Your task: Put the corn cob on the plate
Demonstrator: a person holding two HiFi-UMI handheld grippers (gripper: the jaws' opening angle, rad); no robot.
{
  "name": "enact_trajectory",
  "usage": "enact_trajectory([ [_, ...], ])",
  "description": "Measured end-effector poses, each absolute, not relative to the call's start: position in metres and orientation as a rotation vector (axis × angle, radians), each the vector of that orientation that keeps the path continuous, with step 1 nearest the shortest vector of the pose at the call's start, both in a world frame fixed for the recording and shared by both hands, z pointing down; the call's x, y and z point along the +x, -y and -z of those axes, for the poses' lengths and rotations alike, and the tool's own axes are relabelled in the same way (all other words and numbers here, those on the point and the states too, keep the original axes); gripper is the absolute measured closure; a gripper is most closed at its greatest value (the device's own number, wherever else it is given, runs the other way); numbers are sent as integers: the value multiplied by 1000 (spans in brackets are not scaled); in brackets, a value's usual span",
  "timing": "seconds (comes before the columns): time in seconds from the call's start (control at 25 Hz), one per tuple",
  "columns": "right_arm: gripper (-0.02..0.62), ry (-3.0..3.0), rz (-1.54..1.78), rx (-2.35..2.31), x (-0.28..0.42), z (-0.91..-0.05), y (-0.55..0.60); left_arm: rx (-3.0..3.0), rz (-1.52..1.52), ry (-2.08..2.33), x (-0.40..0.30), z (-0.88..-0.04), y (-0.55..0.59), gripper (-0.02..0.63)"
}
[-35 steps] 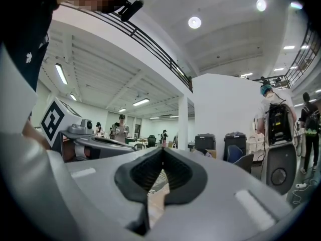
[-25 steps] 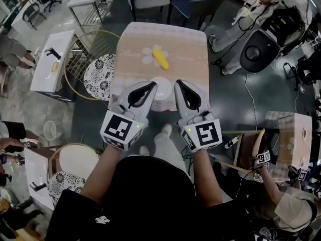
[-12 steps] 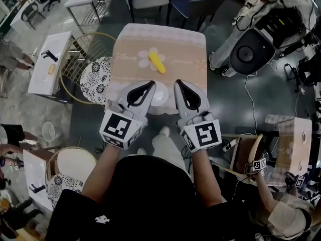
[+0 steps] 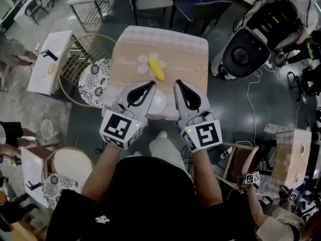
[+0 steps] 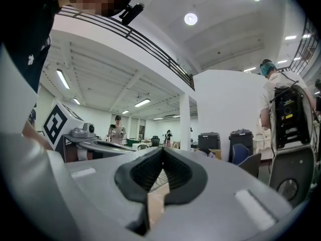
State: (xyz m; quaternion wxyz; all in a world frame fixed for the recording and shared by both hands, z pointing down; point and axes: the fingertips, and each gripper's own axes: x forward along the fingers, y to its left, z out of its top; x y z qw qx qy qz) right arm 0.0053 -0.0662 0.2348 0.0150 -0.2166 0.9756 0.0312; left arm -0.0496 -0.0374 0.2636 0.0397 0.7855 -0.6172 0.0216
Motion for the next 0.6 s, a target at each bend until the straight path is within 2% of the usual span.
enact_trajectory([
  [0.6,595,-3089,-70,-516,5,-229,117,2292,-75,1990,-48,-254,81,601],
])
